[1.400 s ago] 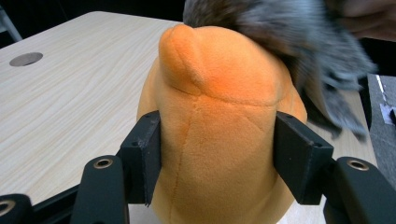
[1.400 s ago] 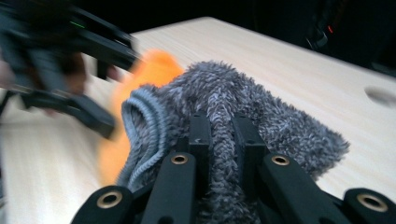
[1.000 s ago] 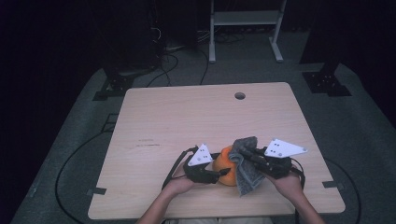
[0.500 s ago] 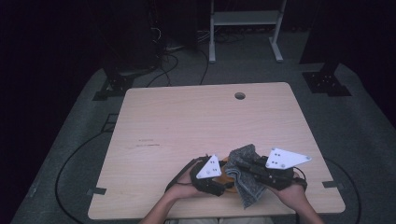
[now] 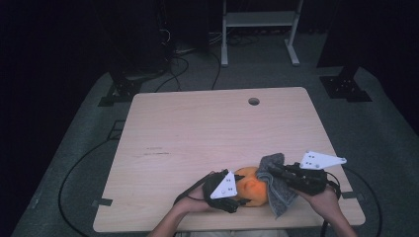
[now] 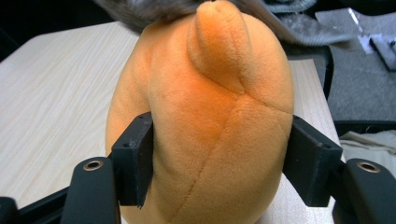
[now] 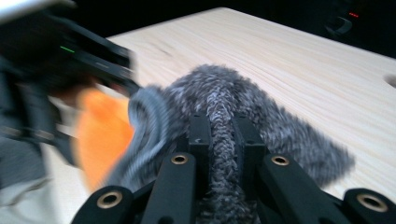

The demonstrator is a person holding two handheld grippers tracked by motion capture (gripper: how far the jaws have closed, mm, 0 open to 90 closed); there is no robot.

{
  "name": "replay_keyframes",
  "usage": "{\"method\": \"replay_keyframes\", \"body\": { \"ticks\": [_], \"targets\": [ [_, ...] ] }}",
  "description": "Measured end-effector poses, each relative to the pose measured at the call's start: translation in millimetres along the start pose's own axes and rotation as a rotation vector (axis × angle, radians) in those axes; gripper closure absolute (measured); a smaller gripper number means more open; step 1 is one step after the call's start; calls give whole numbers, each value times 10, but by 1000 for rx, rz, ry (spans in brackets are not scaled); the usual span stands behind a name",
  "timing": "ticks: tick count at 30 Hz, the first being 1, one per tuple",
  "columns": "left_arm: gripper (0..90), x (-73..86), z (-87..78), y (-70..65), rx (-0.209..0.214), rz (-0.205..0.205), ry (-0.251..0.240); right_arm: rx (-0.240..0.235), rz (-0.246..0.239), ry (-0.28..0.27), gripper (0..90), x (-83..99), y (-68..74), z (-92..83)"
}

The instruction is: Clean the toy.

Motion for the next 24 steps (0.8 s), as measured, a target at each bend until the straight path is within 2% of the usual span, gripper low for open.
{"method": "replay_keyframes", "body": {
  "ticks": [3, 5, 6, 7, 8, 10, 11, 13, 15, 19, 23, 24],
  "targets": [
    [306, -14, 11, -50, -14, 62, 25, -83, -85, 25, 797, -145, 272, 87],
    [305, -3, 1, -54, -14, 60, 35, -93, -124, 54, 797, -169, 351, 171],
    [308, 6, -11, -47, -15, 50, 35, -93, -122, 55, 797, -163, 337, 191],
    [315, 9, -14, -44, -13, 46, 31, -100, -83, 48, 797, -151, 286, 206],
    [319, 12, -17, -41, -11, 42, 26, -98, -63, 42, 798, -140, 236, 210],
    [324, 17, -21, -42, -6, 38, 23, -76, -24, 38, 798, -80, 86, 206],
    [325, 20, -23, -45, -4, 40, 24, -65, 17, 35, 798, -29, -9, 191],
    [325, 33, -34, -34, -1, 42, 30, -49, 62, 31, 798, 57, -124, 173],
    [324, 46, -44, -11, 1, 25, 21, -61, 129, 14, 799, 144, -205, 139],
    [324, 90, -88, 76, 11, -47, 1, -55, 179, -9, 798, 265, -273, 66],
    [324, 117, -114, 154, 12, -108, -11, -60, 276, -39, 797, 442, -291, 23],
    [324, 120, -117, 164, 13, -116, -13, -62, 284, -40, 798, 456, -285, 18]
  ]
}}
Point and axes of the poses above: each handheld gripper's, and its own axes: z roughly forward along the jaws, x roughly out of its underside, y roughly to its left, the point moved 9 cm from there along z, roughly forward along the jaws
